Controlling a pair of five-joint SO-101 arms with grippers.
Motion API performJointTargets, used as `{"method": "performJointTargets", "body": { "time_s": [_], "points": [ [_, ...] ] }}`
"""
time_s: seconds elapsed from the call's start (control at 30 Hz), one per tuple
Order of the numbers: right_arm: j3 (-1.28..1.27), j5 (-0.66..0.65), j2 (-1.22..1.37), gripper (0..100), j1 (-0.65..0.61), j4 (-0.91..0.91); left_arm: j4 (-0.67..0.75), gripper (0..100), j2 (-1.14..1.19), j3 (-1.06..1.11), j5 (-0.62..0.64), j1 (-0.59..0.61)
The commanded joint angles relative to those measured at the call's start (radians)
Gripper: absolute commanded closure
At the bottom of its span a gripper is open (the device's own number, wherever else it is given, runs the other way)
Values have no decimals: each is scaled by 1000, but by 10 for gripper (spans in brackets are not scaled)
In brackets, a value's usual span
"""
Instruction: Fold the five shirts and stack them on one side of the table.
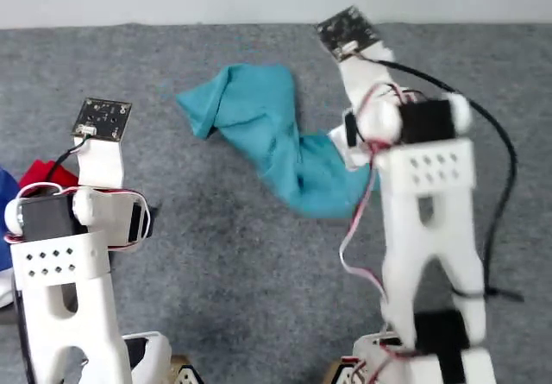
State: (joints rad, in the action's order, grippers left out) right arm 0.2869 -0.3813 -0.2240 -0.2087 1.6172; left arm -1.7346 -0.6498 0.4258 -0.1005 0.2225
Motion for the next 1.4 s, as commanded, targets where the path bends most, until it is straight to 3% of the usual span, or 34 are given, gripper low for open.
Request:
{"method": "performJointTargets", "body": {
  "time_s": [0.0,0.17,0.47,0.6,0.87,1.0,1.37],
  "points": [
    [48,-52,-157,990,-41,-117,-18,852,-23,-1,2,0],
    [41,-140,-236,990,-93,-272,-18,852,-23,-1,2,0],
    [-236,-147,-159,990,-48,-246,-18,852,-23,-1,2,0],
    [-377,-94,-110,987,-10,-252,-18,852,-23,-1,2,0],
    [-442,-86,147,743,125,-252,-18,852,-23,-1,2,0],
    [-423,-84,240,735,150,-243,-18,852,-23,18,2,0],
    [-387,120,349,735,168,-268,-17,852,-20,39,0,2]
  ]
}}
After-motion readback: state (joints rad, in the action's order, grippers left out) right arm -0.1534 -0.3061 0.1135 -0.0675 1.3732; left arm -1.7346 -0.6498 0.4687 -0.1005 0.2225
